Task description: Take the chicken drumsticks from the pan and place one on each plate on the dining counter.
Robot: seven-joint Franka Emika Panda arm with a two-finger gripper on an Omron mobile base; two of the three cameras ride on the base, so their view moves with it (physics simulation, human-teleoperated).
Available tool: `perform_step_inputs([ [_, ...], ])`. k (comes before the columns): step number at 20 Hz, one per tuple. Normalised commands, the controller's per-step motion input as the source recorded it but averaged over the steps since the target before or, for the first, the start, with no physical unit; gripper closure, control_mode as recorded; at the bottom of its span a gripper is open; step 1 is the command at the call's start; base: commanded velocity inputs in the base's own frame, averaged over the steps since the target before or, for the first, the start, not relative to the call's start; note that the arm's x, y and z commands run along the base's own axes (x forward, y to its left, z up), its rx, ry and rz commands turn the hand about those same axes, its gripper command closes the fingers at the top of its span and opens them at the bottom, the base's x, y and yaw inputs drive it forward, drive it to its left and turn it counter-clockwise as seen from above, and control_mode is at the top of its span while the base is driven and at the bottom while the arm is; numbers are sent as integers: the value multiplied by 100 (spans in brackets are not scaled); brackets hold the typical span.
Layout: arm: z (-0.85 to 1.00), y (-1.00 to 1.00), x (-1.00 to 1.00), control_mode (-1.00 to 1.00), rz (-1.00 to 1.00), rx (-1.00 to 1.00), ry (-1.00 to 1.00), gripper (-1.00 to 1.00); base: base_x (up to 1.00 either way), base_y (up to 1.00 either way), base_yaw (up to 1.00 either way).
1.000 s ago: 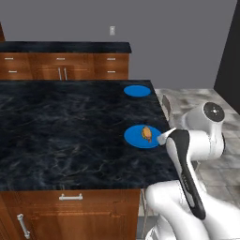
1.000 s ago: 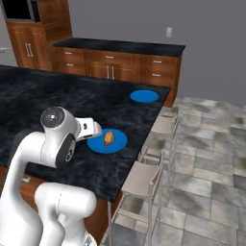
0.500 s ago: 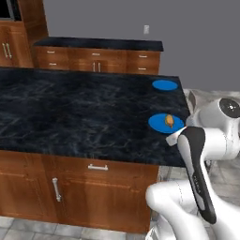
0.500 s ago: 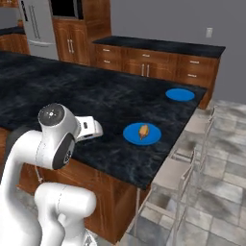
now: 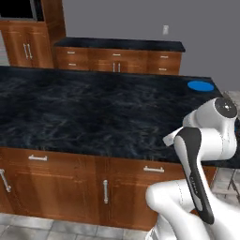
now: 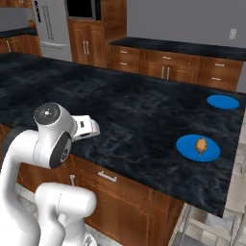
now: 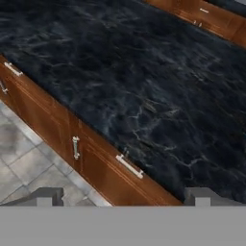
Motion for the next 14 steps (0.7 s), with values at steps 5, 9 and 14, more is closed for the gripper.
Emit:
perform_step_inputs([
  [5,0,0,0,100,0,0,0,-100,24,100,-2],
  [9,0,0,0,100,0,0,0,-100,37,100,4],
  [14,0,0,0,100,0,0,0,-100,46,100,12],
])
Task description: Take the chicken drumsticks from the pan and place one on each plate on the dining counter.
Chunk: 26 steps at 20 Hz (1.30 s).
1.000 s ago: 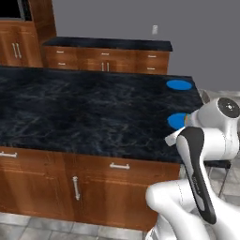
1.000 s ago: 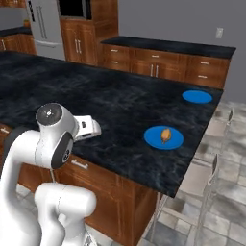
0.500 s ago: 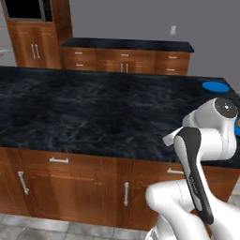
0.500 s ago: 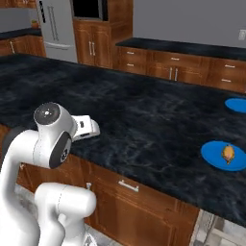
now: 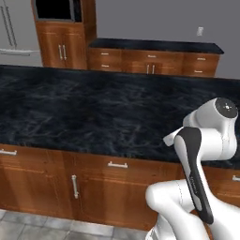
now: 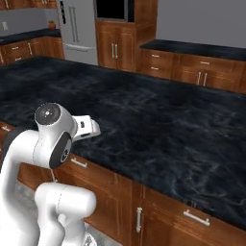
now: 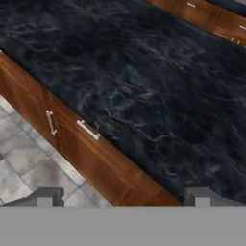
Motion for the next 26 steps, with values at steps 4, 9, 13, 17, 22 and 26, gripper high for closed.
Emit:
perform_step_inputs([
  [4,0,0,0,100,0,0,0,-100,43,100,20],
  [9,0,0,0,100,0,0,0,-100,59,100,14],
  [13,0,0,0,100,0,0,0,-100,71,100,10],
  [17,0,0,0,100,0,0,0,-100,89,100,1],
  [22,0,0,0,100,0,0,0,-100,97,100,0],
  [26,0,0,0,100,0,0,0,-100,73,100,0],
])
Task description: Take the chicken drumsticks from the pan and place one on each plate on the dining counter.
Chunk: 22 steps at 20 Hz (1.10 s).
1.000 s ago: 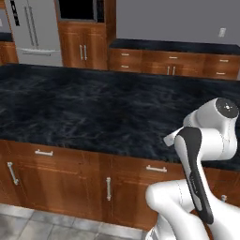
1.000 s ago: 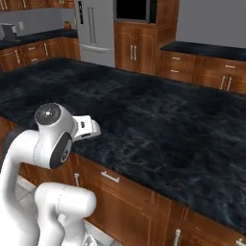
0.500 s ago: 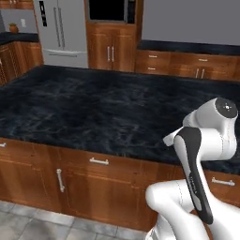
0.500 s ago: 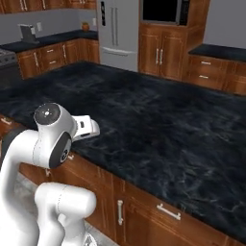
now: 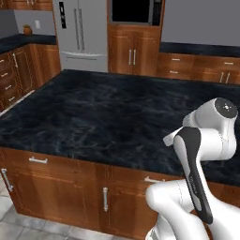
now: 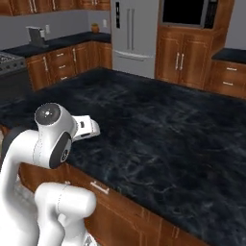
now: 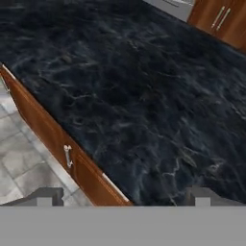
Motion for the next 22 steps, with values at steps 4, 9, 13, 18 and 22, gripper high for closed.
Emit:
perform_step_inputs([
  [4,0,0,0,100,0,0,0,-100,54,100,0],
  [9,0,0,0,100,0,0,0,-100,46,100,0],
  [13,0,0,0,100,0,0,0,-100,37,100,0],
  [18,0,0,0,100,0,0,0,-100,19,100,0],
  [22,0,0,0,100,0,0,0,-100,8,100,0],
])
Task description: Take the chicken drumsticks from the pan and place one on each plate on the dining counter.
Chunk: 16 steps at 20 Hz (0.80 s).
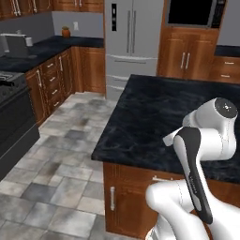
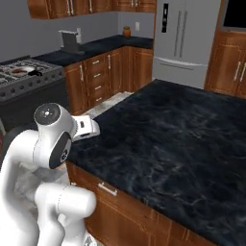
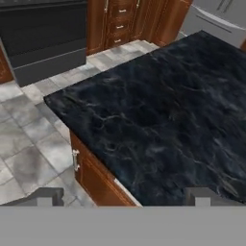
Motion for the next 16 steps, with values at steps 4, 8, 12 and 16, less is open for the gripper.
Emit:
perform_step_inputs([
  [4,0,0,0,100,0,0,0,-100,9,100,0],
  [8,0,0,0,100,0,0,0,-100,6,100,0],
  [12,0,0,0,100,0,0,0,-100,28,100,0],
  [16,0,0,0,100,0,0,0,-100,83,100,-2],
])
